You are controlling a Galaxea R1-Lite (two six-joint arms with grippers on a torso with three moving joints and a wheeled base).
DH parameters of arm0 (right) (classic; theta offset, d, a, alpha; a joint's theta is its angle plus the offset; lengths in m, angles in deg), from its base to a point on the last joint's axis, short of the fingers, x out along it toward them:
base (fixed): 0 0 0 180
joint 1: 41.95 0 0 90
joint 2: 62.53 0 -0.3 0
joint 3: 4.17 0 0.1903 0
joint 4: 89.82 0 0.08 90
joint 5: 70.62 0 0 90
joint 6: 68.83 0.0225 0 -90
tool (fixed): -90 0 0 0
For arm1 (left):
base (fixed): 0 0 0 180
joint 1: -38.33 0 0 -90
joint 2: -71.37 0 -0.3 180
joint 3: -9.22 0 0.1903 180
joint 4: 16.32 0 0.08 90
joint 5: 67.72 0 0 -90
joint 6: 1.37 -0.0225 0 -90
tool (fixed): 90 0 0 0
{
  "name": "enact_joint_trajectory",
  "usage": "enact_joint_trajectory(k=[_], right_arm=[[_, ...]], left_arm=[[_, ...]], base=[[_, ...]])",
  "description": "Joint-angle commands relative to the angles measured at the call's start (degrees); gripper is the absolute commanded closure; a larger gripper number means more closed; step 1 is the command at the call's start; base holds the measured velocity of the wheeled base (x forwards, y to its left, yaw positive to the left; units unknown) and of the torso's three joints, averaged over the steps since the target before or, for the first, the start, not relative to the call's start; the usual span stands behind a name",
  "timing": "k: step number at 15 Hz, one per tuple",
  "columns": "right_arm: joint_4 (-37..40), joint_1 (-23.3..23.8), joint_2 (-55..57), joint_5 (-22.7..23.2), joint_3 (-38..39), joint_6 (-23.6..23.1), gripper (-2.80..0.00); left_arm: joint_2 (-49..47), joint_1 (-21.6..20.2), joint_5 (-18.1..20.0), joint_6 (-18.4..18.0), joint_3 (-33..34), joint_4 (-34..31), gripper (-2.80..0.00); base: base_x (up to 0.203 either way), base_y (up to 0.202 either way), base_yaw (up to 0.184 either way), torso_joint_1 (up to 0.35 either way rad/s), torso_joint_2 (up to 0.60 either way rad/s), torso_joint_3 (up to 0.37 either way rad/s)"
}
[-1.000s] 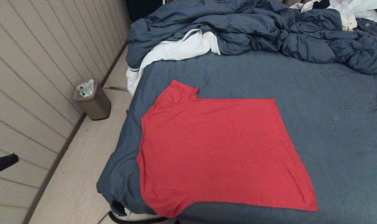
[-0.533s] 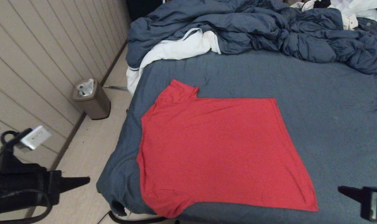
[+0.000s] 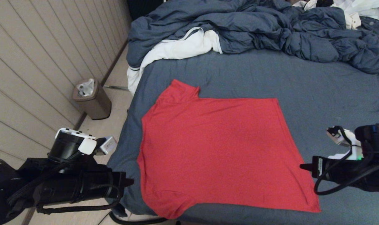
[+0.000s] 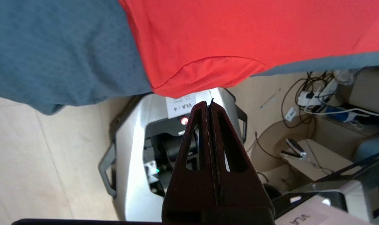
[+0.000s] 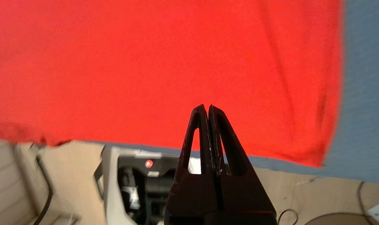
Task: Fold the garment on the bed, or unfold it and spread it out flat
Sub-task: Fold the red T-shirt
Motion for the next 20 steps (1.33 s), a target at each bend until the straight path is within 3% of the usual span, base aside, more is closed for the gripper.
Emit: enact_joint_trajectory(k=[1,5,11,12,20], right_arm=[[-0.22,0.05,2.56,0.87,0.21,-0.16,0.0],[-0.2,0.15,3.27,5.65,2.14,0.01,0.0],[-0.22,1.61,3.11,5.73,2.63,0.53,0.0],[-0.22,2.32,3.17,5.75,2.52,0.54,0.0],[-0.22,3.06,3.79,5.84,2.64,0.54,0.0]], left_arm=[[-4.73,0.31,0.13,1.79,-1.73,0.43,0.0],[-10.74,0.38,-0.06,3.52,-1.77,5.41,0.0],[-19.07,3.0,-1.56,2.99,-5.11,8.18,0.0],[-19.97,3.53,-2.3,3.0,-5.09,8.21,-2.8],[-22.01,5.3,-3.99,3.0,-2.57,11.4,-2.8]], base=[[0.0,0.0,0.0,0.0,0.0,0.0],[0.0,0.0,0.0,0.0,0.0,0.0],[0.0,0.0,0.0,0.0,0.0,0.0],[0.0,0.0,0.0,0.0,0.0,0.0],[0.0,0.0,0.0,0.0,0.0,0.0]])
